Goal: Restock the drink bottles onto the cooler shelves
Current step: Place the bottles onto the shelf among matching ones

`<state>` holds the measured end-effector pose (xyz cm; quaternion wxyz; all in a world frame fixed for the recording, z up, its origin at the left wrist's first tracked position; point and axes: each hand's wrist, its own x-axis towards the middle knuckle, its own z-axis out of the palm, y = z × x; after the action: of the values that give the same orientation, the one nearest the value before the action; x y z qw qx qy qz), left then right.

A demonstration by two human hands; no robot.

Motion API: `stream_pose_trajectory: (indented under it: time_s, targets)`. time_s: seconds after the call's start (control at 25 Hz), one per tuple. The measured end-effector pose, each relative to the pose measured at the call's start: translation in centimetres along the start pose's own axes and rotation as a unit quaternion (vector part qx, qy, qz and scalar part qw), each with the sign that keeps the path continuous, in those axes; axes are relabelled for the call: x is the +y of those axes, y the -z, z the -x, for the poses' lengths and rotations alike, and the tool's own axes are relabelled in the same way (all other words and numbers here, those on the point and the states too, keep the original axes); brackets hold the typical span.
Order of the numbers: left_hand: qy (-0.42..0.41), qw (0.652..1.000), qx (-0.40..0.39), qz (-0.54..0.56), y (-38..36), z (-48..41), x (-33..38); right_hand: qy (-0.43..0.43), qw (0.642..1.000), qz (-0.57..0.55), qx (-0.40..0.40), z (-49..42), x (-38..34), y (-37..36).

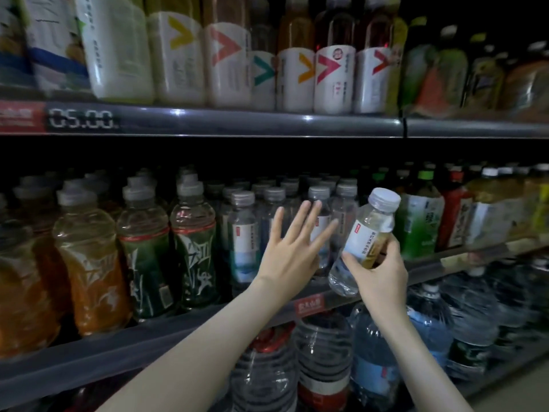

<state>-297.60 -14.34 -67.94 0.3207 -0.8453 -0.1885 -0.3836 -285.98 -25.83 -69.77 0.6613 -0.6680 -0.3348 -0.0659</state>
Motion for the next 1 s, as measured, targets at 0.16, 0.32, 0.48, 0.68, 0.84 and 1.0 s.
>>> stream_pose_trajectory:
  time_s: [0.16,0.32,0.48,0.68,0.84,1.0]
  targets:
    - [0.133,0.988,-0.062,0.038,-1.2,-5.9,1.2,-0.006,1.000,-0.001,0.021,-2.8,1.5,1.6]
    - [0.180,0.961,-0.183,0.100,-1.4,-8.4,1.9,0.001,0.999,-0.002,0.039,-5.0,2.6,2.7]
    - [0.180,0.972,-0.149,0.038,-1.2,-7.5,1.2,0.015,0.998,0.013,0.059,-6.9,3.3,3.0]
    - [0.188,0.969,-0.105,-0.123,-1.5,-7.0,1.1,0.009,0.999,0.037,0.025,-9.1,4.5,1.9]
    - [0.114,0.993,0.004,-0.041,-2.3,-8.7,2.7,-0.021,0.999,0.030,-0.011,-9.9,4.9,1.0]
    - [0.135,0.971,-0.156,0.121,-2.3,-12.2,4.1,-0.016,0.998,0.021,-0.051,-10.3,4.8,0.6]
